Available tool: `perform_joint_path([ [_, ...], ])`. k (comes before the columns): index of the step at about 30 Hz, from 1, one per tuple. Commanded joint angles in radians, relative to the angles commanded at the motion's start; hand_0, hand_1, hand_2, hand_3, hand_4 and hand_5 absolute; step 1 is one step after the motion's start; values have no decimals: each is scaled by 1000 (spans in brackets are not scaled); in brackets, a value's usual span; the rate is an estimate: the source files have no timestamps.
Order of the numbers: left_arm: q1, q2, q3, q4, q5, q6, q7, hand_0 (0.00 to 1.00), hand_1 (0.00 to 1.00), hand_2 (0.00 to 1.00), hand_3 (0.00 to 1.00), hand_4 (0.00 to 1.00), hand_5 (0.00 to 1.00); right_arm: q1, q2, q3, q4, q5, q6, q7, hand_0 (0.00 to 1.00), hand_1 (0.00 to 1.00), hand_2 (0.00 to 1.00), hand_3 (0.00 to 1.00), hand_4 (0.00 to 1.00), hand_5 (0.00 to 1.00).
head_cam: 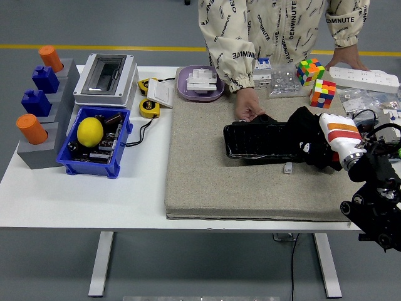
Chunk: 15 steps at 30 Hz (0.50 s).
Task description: Pick the rag up,wipe the panel,place it on the desk
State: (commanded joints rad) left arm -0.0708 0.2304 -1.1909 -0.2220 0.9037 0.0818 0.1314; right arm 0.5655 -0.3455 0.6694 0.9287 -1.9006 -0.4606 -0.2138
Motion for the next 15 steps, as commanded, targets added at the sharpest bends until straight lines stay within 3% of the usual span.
perform_joint_path([
  [10,3,-2,-2,1,1,0,0,650,663,695,580,679,447,-14,-54,26,-8,-7,1,-4,366,455,508,529,873,235],
  [15,1,-1,-2,0,0,0,0,651,663,695,579,679,448,-8,-56,21,0,-8,2,-6,365,455,508,528,873,235],
])
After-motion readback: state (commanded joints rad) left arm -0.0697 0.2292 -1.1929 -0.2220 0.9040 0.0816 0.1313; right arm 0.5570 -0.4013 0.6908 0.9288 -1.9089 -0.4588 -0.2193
